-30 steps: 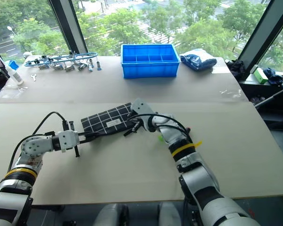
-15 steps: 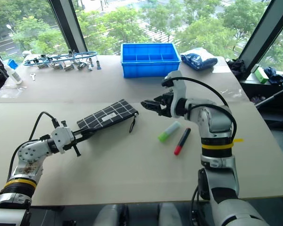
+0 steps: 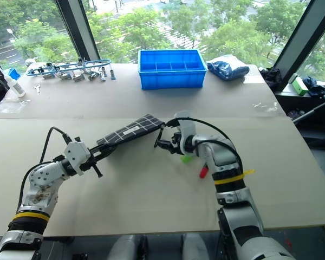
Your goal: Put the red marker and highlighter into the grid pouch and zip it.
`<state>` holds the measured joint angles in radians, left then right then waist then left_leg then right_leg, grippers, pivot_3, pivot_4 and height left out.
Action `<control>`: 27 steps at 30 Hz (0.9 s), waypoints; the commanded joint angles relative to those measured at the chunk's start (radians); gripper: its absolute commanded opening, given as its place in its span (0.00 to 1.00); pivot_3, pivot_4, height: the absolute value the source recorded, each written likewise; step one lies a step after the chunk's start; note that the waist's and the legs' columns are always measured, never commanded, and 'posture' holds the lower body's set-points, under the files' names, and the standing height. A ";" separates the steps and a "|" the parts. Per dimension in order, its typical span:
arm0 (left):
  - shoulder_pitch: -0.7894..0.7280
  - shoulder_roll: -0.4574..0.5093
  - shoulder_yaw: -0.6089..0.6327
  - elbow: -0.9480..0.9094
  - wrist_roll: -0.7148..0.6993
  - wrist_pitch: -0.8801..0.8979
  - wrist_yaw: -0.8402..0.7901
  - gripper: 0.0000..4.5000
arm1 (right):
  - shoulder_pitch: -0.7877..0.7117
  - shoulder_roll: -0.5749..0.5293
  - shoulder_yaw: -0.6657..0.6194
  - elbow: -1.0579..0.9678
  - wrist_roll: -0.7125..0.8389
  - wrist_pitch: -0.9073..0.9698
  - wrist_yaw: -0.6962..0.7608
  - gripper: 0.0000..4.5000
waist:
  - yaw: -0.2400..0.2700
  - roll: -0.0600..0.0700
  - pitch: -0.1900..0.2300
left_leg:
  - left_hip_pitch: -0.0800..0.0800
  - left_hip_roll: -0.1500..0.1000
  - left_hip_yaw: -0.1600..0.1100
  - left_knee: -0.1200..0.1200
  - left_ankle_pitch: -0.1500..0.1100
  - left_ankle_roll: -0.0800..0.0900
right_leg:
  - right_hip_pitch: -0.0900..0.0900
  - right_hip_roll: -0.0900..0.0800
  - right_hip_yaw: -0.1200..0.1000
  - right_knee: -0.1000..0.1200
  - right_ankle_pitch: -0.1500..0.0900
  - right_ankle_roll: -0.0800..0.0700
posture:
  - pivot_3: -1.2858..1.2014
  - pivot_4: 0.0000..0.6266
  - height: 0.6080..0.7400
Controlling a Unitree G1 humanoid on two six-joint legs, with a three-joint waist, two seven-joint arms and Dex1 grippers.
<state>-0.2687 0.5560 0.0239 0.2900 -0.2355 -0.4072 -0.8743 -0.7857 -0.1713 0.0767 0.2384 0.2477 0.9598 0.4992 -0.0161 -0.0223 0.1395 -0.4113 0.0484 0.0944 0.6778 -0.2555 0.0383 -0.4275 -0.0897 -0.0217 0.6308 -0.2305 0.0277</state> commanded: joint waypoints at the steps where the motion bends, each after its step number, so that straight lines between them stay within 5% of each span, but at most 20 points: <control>1: 0.001 -0.001 0.019 -0.033 -0.009 0.006 0.009 0.00 | -0.039 0.012 -0.007 0.006 0.006 -0.042 0.001 0.86 | 0.000 0.000 0.000 | 0.000 0.000 0.000 0.000 0.000 0.000 | 0.000 0.000 0.000 0.000 0.000 0.000 | 0.52 0.24 1.00; 7: 0.001 -0.001 0.019 -0.036 -0.007 0.010 0.009 0.00 | -0.051 0.020 0.007 0.033 -0.003 -0.081 0.006 0.86 | 0.000 0.000 0.000 | 0.000 0.000 0.000 0.000 0.000 0.000 | 0.000 0.000 0.000 0.000 0.000 0.000 | 0.52 0.24 1.00; 18: -0.003 -0.006 0.021 -0.034 -0.006 0.010 0.017 0.00 | -0.039 0.021 0.035 -0.055 0.035 -0.094 0.082 0.01 | 0.000 0.000 0.000 | 0.000 0.000 0.000 0.000 0.000 0.000 | 0.000 0.000 0.000 0.000 0.000 0.000 | 0.52 0.24 1.00; 27: -0.004 -0.014 0.018 -0.038 -0.003 0.011 0.034 0.00 | -0.045 0.042 0.056 -0.046 0.027 -0.098 0.086 0.01 | 0.000 0.000 0.000 | 0.000 0.000 0.000 0.000 0.000 0.000 | 0.000 0.000 0.000 0.000 0.000 0.000 | 0.52 0.24 1.00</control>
<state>-0.2682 0.5463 0.0247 0.2887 -0.2352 -0.3926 -0.8511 -0.8130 -0.1386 0.1356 0.2237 0.2577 0.8840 0.5687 -0.0158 -0.0222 0.1395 -0.4114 0.0483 0.0943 0.6780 -0.2555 0.0383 -0.4274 -0.0901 -0.0218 0.6312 -0.2305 0.0277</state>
